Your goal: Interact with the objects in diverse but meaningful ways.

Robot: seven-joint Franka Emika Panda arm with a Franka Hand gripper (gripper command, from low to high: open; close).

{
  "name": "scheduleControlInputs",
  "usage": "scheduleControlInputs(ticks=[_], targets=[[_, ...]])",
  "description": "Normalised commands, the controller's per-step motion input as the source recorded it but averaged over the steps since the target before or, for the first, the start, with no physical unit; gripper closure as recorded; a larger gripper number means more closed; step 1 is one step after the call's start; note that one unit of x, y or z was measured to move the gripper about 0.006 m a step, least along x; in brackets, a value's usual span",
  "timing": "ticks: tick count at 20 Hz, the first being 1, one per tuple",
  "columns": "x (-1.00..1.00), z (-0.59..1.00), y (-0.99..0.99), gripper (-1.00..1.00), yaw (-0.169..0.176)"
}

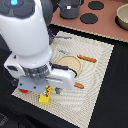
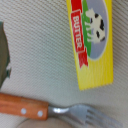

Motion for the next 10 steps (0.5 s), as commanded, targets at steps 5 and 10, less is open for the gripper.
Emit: scheduleControlInputs(ticks=[5,10], targets=[[-0.6,0.38,0.0,-1.0,-0.104],[-0.6,0.11,-0.01,-1.0,-0.094]])
